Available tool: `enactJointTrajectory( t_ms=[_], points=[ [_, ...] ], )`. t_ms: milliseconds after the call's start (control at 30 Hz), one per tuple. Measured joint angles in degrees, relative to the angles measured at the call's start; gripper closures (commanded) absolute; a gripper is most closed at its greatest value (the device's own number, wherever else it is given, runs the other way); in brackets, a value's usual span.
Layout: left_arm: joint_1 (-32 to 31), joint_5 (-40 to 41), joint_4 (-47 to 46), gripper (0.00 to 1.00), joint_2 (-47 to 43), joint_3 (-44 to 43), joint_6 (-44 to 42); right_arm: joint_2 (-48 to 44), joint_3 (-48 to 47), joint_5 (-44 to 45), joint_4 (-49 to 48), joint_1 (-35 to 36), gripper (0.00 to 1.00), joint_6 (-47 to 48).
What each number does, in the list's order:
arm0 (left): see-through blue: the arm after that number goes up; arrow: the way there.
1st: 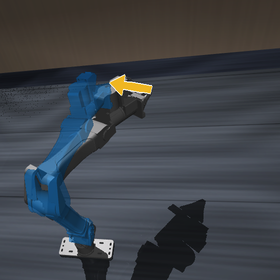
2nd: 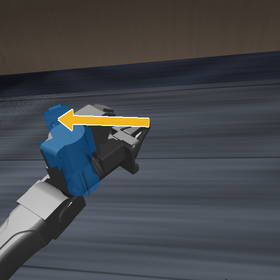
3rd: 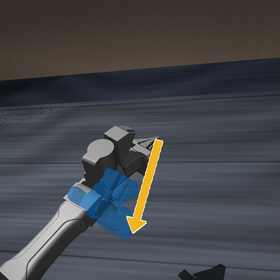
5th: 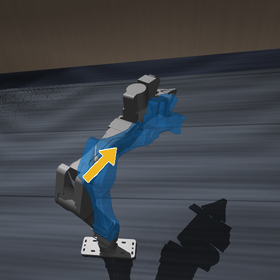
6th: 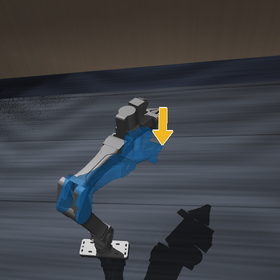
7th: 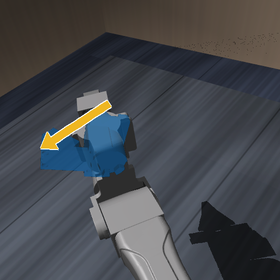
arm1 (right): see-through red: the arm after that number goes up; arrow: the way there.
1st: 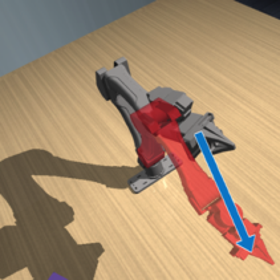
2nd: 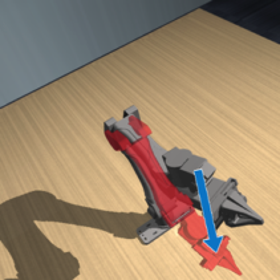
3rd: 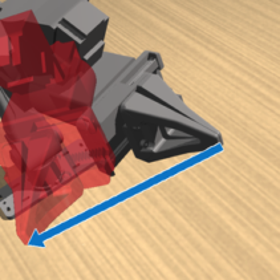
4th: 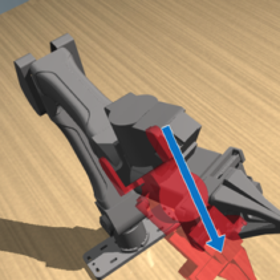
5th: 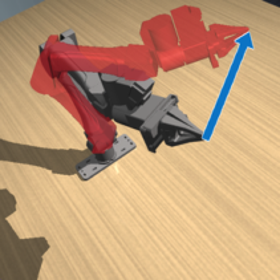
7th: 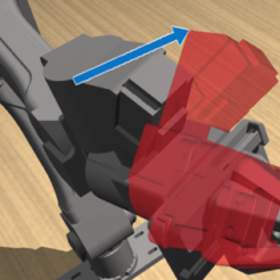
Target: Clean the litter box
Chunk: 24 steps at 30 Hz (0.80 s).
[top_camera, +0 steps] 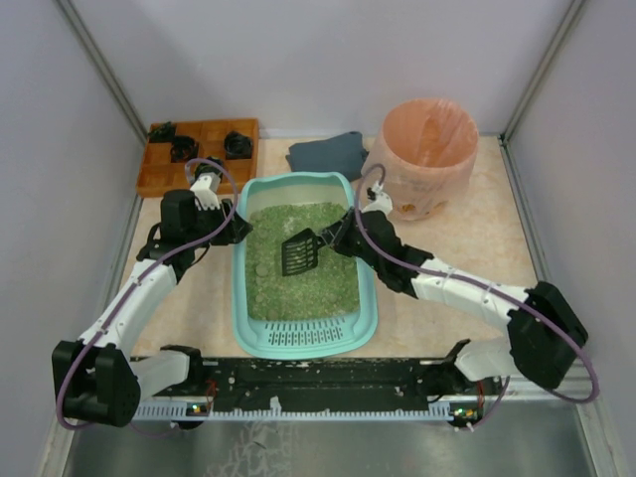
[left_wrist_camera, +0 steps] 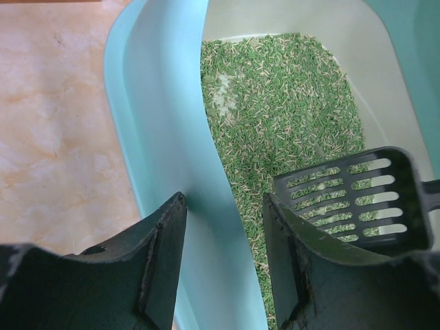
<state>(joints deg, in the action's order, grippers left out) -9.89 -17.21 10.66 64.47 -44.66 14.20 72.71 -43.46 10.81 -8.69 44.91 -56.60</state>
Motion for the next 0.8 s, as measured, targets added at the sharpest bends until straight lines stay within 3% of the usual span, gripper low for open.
enactJointTrajectory(
  t_ms=[300,533,800],
  points=[
    [0.0,0.0,0.0,0.46,0.1,0.0,0.0,12.7,-12.0,8.6,4.8,6.0,1.00,9.0],
    [0.0,0.0,0.0,0.46,0.1,0.0,0.0,20.1,-17.2,8.0,8.1,6.4,1.00,9.8],
    [0.0,0.0,0.0,0.46,0.1,0.0,0.0,24.6,-17.4,3.8,3.5,6.4,1.00,5.9]
  ],
)
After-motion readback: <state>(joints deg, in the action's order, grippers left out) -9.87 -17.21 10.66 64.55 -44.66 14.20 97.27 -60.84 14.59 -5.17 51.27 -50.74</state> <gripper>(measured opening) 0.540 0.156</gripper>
